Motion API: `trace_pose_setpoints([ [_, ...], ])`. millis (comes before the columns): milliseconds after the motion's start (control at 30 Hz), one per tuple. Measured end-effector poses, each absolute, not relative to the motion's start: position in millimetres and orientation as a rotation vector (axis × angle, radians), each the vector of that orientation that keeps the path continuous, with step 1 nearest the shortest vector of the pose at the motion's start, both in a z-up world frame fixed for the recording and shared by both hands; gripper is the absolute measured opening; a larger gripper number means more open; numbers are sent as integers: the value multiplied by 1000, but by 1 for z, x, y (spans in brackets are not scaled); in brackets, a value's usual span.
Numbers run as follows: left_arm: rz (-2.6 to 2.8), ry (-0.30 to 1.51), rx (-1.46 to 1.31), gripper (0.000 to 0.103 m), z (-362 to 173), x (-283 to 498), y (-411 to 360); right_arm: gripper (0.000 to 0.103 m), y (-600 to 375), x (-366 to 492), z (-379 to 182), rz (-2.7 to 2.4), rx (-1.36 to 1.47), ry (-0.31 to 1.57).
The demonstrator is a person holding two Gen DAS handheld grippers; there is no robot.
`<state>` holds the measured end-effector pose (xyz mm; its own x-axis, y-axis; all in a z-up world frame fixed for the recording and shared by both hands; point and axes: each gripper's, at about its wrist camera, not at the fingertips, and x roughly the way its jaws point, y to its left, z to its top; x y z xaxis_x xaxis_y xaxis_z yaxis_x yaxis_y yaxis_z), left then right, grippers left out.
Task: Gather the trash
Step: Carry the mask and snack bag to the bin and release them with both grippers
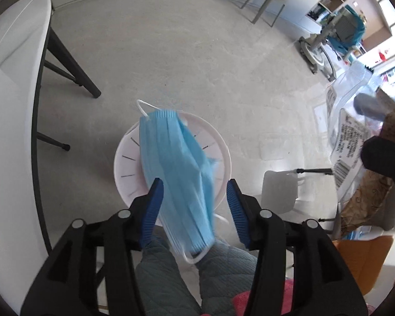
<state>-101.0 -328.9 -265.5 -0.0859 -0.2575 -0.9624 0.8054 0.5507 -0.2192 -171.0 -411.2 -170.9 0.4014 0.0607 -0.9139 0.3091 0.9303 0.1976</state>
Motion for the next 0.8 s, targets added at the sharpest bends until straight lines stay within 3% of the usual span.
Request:
trace_pose_setpoints([
  [133,-912,1380,464,56,-255,-100,-332,66,-412,-165,-175,-118,347,1161],
  [300,-843,1287,435,78,-218,-92,-306,69,-401,-153,-187,-72,314,1172],
  [533,-714,1192,361,79,-164,-76,-251,70,-373,-121,-236,2,274,1240],
  [600,-673,1186,329,79,-153,-69,-232,79,-366,-114,-251,13,264,1269],
  [667,-624,1176,299,79,-145,-63,-213,98,-356,-106,-269,-2,220,1318],
  [800,-554,1168,257,79,-139,-55,-180,100,-346,-99,-290,-9,200,1392],
])
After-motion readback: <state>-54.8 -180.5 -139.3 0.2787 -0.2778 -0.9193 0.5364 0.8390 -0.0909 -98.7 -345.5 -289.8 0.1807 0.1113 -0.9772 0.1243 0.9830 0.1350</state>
